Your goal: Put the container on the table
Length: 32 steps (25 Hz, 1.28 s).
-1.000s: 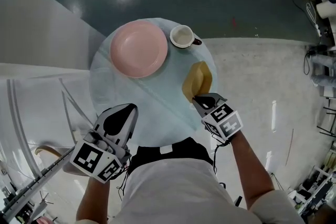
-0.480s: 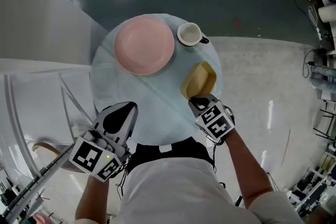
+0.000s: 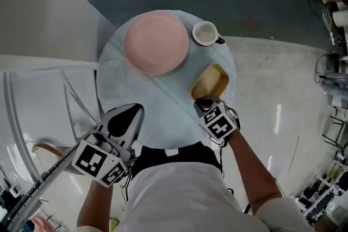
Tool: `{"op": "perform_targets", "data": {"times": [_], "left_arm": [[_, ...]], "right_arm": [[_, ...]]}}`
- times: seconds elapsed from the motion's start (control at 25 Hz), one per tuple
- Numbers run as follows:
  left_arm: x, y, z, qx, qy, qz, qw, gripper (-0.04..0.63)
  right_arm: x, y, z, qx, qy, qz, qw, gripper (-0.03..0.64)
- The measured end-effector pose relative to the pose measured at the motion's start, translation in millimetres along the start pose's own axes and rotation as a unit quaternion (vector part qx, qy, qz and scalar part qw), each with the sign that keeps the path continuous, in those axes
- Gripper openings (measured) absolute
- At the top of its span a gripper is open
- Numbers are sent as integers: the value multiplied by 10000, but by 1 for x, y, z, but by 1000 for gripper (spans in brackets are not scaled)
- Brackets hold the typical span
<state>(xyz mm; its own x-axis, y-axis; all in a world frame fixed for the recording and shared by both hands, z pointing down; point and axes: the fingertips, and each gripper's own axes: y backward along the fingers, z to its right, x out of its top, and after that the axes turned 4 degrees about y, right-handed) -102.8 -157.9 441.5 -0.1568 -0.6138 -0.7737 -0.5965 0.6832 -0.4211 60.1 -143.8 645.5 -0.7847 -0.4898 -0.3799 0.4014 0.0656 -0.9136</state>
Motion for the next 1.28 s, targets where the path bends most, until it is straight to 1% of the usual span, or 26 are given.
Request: {"op": "perform_targets", "data": {"times": [0.36,0.72,1.04,1.28], "left_arm": [[-1,10,-12,37,45,27,10000,26],[-1,18,-20,29,47,46,10000,26],[5,23,-19,-30,-33,88,10000,26],[14,25,-7,-112,-170,166,9997,26]], "right_arm": [[-6,-18,-5,-79,69,-321,9994,32],[-5,-24,-7,-221,176,-484,9984,32],[1,-17,-14,-214,81,-319,9992,36],[4,8,-8,-362,-94,-48,9993,71]]}}
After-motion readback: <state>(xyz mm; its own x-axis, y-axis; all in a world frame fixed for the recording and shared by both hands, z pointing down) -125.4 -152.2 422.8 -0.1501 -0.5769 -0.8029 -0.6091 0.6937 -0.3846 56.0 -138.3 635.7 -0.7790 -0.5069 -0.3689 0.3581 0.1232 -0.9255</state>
